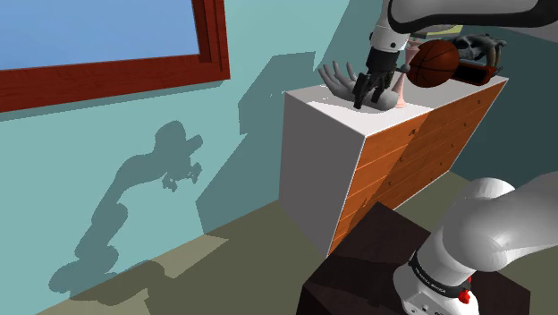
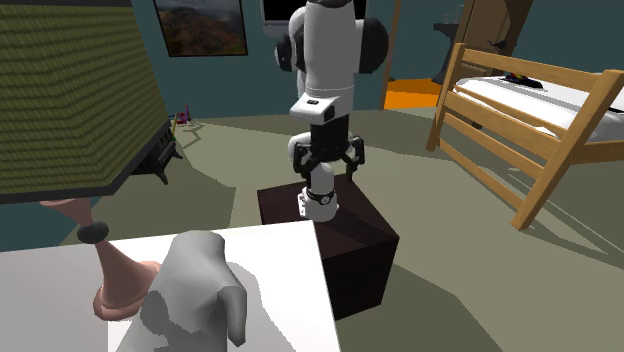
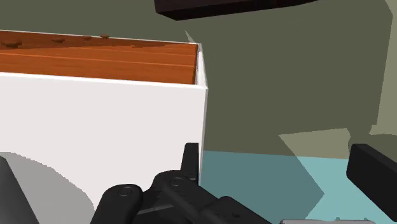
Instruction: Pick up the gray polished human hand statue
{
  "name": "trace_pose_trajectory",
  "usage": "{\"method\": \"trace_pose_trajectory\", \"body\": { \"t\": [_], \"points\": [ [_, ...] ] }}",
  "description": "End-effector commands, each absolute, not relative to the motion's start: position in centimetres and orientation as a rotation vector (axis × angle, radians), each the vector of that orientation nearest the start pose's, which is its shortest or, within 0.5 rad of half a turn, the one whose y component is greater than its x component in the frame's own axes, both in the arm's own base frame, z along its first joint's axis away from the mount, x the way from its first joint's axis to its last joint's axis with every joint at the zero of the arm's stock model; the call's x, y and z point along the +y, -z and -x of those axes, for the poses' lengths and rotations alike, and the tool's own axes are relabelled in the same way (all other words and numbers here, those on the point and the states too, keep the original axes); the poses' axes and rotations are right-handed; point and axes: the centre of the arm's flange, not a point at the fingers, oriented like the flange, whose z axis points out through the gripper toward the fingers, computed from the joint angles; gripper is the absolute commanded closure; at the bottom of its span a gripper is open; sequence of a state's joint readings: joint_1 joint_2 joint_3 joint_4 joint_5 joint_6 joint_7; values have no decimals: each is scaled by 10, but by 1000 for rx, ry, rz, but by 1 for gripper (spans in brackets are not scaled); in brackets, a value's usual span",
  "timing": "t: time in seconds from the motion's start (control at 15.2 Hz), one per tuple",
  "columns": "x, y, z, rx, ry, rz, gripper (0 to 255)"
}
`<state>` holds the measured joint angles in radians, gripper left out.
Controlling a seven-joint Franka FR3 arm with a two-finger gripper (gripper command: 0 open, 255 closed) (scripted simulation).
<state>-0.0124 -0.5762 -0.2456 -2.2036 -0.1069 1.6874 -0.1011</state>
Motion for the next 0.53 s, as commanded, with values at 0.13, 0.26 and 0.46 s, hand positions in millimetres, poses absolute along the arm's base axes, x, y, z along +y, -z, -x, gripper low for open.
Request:
{"method": "trace_pose_trajectory", "body": {
  "t": [0.13, 0.26, 0.46],
  "points": [
    [-167, -597, -400, 153, 109, 3102, 0],
    [-187, -598, -417, 143, 123, 3094, 0],
    [-217, -599, -442, 128, 143, 3081, 0]
  ]
}}
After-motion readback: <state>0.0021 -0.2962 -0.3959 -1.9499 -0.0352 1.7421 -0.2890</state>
